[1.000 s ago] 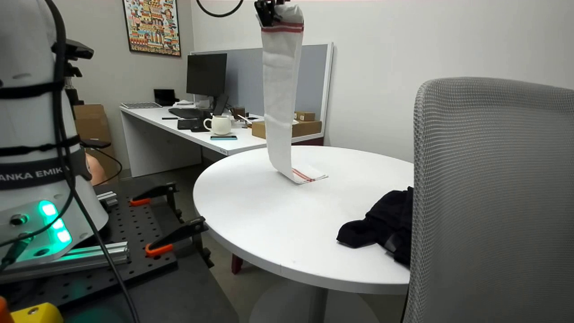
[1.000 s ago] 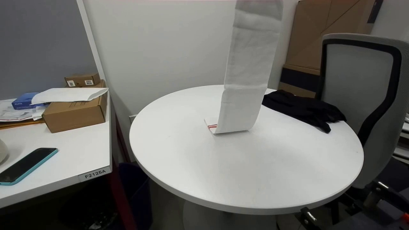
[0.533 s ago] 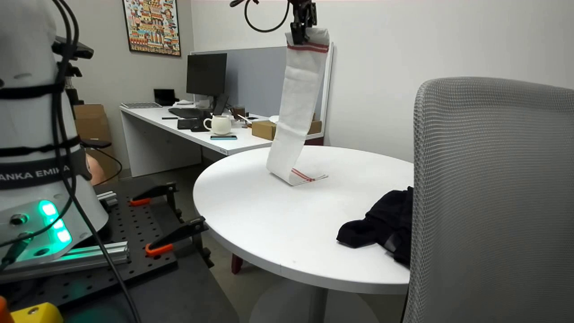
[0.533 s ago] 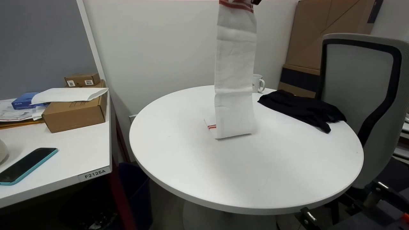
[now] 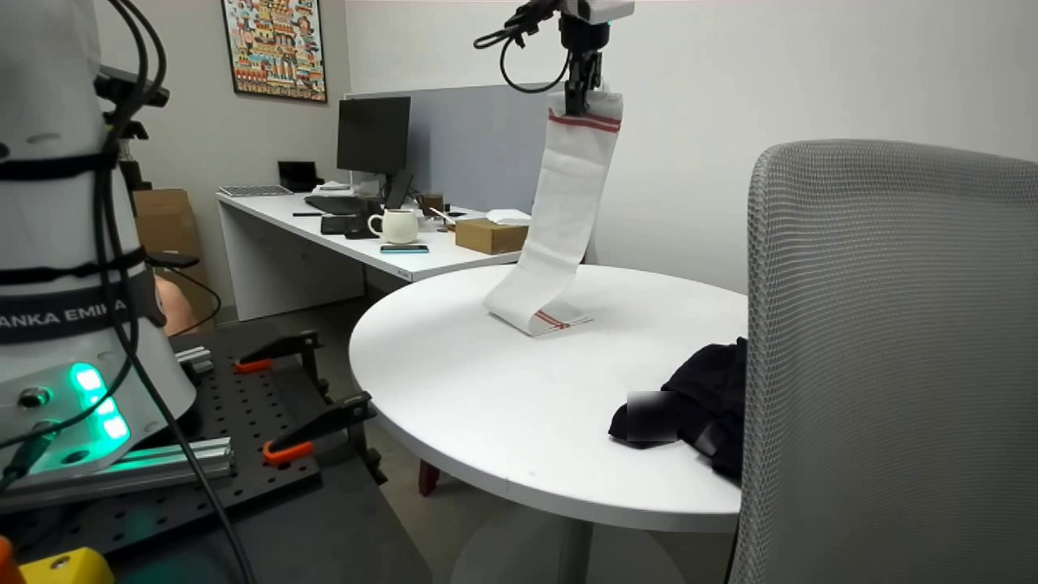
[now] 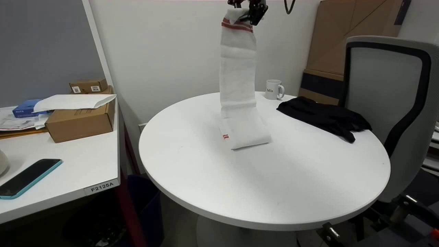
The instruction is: Fold the towel four times over
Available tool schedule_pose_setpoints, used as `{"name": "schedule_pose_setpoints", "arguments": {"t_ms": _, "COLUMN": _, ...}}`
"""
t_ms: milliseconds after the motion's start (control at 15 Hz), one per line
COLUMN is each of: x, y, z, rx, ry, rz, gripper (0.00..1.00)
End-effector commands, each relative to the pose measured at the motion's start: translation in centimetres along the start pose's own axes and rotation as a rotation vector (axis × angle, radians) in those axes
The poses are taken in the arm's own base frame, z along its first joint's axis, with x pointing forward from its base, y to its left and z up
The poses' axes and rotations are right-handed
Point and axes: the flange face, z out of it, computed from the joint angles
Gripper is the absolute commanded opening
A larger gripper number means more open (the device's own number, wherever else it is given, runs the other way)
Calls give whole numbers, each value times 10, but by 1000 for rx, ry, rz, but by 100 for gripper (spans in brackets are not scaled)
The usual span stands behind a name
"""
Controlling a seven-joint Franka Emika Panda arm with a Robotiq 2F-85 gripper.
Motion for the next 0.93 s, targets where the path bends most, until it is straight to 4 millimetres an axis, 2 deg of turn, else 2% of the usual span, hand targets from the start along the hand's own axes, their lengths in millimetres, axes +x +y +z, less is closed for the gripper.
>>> {"name": "schedule_pose_setpoints", "arguments": {"t_ms": 0, "x": 18, "y": -23, "z": 24, "rx": -30, "ry": -23, "rz": 8, "gripper": 0}}
{"name": "schedule_pose_setpoints", "arguments": {"t_ms": 267, "x": 40, "y": -29, "z": 55, "rx": -46, "ry": -39, "rz": 47, "gripper": 0}}
{"name": "schedule_pose_setpoints", "arguments": {"t_ms": 533, "x": 60, "y": -32, "z": 76, "rx": -56, "ry": -42, "rz": 84, "gripper": 0}}
{"name": "schedule_pose_setpoints", "arguments": {"t_ms": 867, "x": 66, "y": -34, "z": 99, "rx": -81, "ry": -59, "rz": 69, "gripper": 0}}
